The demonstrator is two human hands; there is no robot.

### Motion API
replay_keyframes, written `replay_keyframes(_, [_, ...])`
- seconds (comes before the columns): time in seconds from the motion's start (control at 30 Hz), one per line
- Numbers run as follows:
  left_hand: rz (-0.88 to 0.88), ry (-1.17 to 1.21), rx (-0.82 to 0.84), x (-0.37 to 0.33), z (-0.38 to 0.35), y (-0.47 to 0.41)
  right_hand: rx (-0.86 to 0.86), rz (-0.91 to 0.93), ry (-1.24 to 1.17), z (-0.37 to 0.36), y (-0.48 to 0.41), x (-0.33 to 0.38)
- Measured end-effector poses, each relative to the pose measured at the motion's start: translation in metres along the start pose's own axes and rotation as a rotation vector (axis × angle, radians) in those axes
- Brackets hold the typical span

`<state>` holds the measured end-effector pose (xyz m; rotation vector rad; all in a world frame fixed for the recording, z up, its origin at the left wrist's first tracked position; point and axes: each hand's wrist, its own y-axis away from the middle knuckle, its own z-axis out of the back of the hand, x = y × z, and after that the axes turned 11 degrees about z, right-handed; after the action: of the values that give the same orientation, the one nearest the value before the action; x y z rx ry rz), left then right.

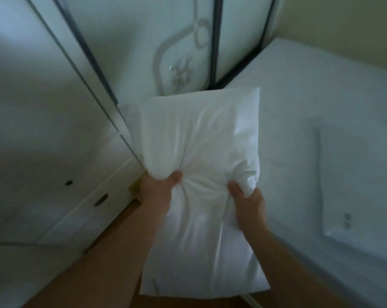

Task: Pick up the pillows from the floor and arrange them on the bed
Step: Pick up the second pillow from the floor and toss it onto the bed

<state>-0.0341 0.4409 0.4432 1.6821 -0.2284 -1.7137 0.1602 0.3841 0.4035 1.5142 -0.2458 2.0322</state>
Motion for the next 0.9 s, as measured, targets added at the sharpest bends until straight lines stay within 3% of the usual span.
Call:
replay_keyframes(0.33, [-0.224, -0.043, 0.204, -0.145, -0.225, -0.015, -0.231, 0.122, -0.104, 0.116, -0.208, 0.08])
replay_keyframes(0.5, [-0.232, -0.136, 0.302, -0.178, -0.329, -0.078, -0.285, 0.067, 0.029, 0.138, -0.318, 0.073])
replay_keyframes(0.67, [-0.054, -0.393, 0.335, -0.155, -0.384, -0.17, -0.155, -0.201, 0.226, 0.133, -0.407, 0.02])
replay_keyframes(0.8, [0.03, -0.586, 0.389, -0.1, -0.399, -0.226, -0.013, -0.243, 0.355, 0.105, -0.438, -0.036])
replay_keyframes(0.9, [-0.007, -0.711, 0.425, -0.07, -0.423, -0.25, 0.018, -0.239, 0.379, 0.082, -0.457, -0.066])
